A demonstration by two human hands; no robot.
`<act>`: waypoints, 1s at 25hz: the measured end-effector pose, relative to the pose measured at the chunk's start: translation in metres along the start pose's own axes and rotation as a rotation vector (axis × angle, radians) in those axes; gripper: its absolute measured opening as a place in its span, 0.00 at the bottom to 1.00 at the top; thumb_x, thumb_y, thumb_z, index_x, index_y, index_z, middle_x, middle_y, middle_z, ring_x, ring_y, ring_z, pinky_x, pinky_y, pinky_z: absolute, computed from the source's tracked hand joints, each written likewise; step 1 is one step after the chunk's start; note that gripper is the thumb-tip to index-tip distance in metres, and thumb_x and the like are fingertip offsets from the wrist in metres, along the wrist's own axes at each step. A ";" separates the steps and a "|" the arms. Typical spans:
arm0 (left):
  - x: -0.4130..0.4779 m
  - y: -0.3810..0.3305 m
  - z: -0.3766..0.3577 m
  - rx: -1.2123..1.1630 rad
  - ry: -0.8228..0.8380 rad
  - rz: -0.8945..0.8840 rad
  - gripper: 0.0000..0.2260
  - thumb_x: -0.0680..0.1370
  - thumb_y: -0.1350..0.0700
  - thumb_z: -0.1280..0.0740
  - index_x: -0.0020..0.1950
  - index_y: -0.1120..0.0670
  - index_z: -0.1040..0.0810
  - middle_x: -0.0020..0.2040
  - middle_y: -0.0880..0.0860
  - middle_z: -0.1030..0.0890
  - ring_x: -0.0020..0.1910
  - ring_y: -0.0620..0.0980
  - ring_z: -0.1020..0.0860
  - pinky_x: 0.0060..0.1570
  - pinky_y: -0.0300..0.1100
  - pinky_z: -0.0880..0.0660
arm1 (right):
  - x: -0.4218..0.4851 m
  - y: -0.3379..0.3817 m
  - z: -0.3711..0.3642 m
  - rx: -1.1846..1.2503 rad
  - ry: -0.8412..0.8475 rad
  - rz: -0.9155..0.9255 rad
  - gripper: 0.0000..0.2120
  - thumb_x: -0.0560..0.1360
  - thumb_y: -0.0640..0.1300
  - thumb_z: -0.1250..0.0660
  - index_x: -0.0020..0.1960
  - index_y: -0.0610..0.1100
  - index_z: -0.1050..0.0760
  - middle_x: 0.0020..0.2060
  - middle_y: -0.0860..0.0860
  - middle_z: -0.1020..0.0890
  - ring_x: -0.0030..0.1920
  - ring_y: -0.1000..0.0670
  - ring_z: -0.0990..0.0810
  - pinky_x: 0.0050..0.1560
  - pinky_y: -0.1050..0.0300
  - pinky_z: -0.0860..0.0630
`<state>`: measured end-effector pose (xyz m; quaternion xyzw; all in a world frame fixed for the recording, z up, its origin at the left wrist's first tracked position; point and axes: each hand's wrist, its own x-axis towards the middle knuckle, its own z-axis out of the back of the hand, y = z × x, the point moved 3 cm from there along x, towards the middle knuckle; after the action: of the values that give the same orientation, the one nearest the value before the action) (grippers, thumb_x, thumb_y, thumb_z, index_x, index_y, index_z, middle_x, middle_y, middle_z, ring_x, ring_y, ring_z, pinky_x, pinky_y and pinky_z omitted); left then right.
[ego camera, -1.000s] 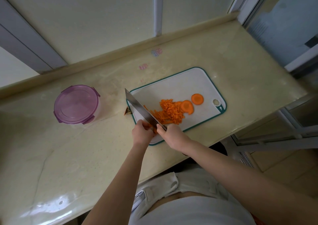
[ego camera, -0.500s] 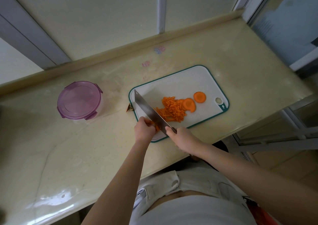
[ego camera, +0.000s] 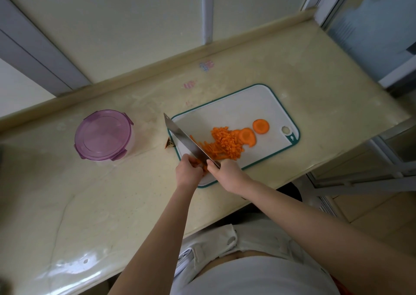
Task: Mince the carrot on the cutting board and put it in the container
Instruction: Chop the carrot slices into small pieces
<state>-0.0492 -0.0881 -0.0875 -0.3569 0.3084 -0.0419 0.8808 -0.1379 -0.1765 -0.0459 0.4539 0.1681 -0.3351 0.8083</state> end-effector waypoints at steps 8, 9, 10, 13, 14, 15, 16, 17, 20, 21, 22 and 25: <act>-0.002 0.005 0.000 -0.097 0.004 -0.006 0.06 0.76 0.65 0.36 0.44 0.55 0.30 0.44 0.59 0.20 0.43 0.55 0.19 0.44 0.47 0.20 | 0.000 -0.003 0.008 0.129 -0.001 -0.016 0.25 0.81 0.57 0.48 0.30 0.45 0.41 0.24 0.49 0.36 0.23 0.51 0.37 0.29 0.56 0.39; -0.003 0.006 -0.001 -0.094 0.005 -0.009 0.05 0.76 0.64 0.37 0.45 0.56 0.30 0.44 0.58 0.20 0.43 0.54 0.19 0.44 0.47 0.20 | -0.003 -0.004 0.009 0.137 -0.003 -0.017 0.25 0.81 0.57 0.48 0.30 0.45 0.41 0.24 0.50 0.37 0.23 0.52 0.38 0.28 0.57 0.40; -0.003 0.006 -0.001 -0.097 0.006 -0.006 0.03 0.77 0.64 0.38 0.47 0.56 0.30 0.44 0.58 0.20 0.43 0.54 0.20 0.44 0.46 0.20 | -0.006 -0.006 0.010 0.137 -0.001 -0.026 0.25 0.81 0.57 0.48 0.30 0.45 0.41 0.24 0.50 0.36 0.23 0.52 0.38 0.28 0.58 0.40; -0.003 0.006 -0.002 -0.120 0.001 -0.001 0.02 0.78 0.63 0.39 0.48 0.57 0.29 0.44 0.59 0.20 0.43 0.54 0.20 0.45 0.48 0.20 | -0.013 -0.013 0.008 0.120 0.015 -0.060 0.25 0.81 0.59 0.48 0.31 0.44 0.38 0.26 0.49 0.33 0.24 0.51 0.35 0.29 0.57 0.36; -0.002 0.006 -0.002 -0.116 -0.005 0.000 0.02 0.77 0.63 0.38 0.48 0.58 0.29 0.45 0.59 0.20 0.43 0.55 0.20 0.45 0.48 0.20 | -0.014 -0.016 0.006 0.116 0.022 -0.075 0.25 0.80 0.59 0.47 0.31 0.43 0.38 0.26 0.48 0.32 0.25 0.51 0.34 0.29 0.57 0.36; -0.001 0.007 -0.002 -0.112 -0.009 0.004 0.02 0.77 0.63 0.38 0.48 0.58 0.29 0.45 0.59 0.20 0.44 0.55 0.20 0.45 0.48 0.21 | -0.015 -0.018 0.004 0.117 0.027 -0.092 0.25 0.80 0.59 0.47 0.32 0.43 0.37 0.27 0.48 0.32 0.25 0.51 0.34 0.29 0.57 0.37; 0.000 0.007 -0.002 -0.108 -0.010 0.009 0.02 0.77 0.64 0.38 0.48 0.58 0.28 0.45 0.59 0.19 0.43 0.55 0.20 0.44 0.46 0.21 | -0.015 -0.019 0.003 0.122 0.030 -0.107 0.25 0.80 0.59 0.47 0.32 0.43 0.36 0.27 0.48 0.32 0.25 0.51 0.34 0.28 0.57 0.37; 0.000 0.008 -0.002 -0.105 -0.008 0.015 0.02 0.76 0.64 0.38 0.47 0.58 0.28 0.44 0.59 0.19 0.43 0.55 0.19 0.43 0.45 0.21 | -0.016 -0.019 0.002 0.126 0.031 -0.117 0.25 0.80 0.59 0.46 0.33 0.42 0.36 0.27 0.47 0.32 0.25 0.51 0.34 0.28 0.57 0.38; 0.002 0.008 -0.002 -0.090 0.003 0.029 0.03 0.76 0.64 0.38 0.48 0.58 0.27 0.44 0.59 0.19 0.43 0.55 0.19 0.41 0.43 0.22 | -0.018 -0.018 0.003 0.133 0.034 -0.122 0.24 0.80 0.59 0.46 0.33 0.43 0.36 0.26 0.48 0.33 0.24 0.51 0.35 0.27 0.58 0.38; 0.002 0.007 -0.001 -0.082 0.009 0.032 0.03 0.76 0.64 0.38 0.48 0.59 0.27 0.45 0.59 0.19 0.43 0.55 0.19 0.40 0.42 0.22 | -0.018 -0.018 0.003 0.131 0.038 -0.122 0.24 0.80 0.59 0.46 0.33 0.42 0.36 0.26 0.48 0.33 0.24 0.51 0.35 0.27 0.58 0.39; 0.002 0.006 -0.001 -0.077 0.014 0.033 0.03 0.76 0.64 0.38 0.49 0.59 0.27 0.45 0.59 0.19 0.43 0.55 0.19 0.39 0.41 0.23 | -0.018 -0.017 0.003 0.128 0.042 -0.121 0.24 0.80 0.58 0.46 0.34 0.42 0.35 0.26 0.48 0.33 0.24 0.51 0.35 0.27 0.59 0.39; 0.002 0.004 -0.001 -0.065 0.023 0.037 0.03 0.76 0.64 0.39 0.49 0.59 0.28 0.46 0.60 0.19 0.43 0.55 0.19 0.38 0.40 0.23 | -0.016 -0.013 0.001 0.103 0.034 -0.113 0.24 0.81 0.58 0.46 0.33 0.42 0.36 0.26 0.48 0.33 0.24 0.52 0.35 0.27 0.60 0.39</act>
<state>-0.0486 -0.0865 -0.0921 -0.3791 0.3262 -0.0194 0.8657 -0.1587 -0.1761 -0.0439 0.4904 0.1896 -0.3808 0.7606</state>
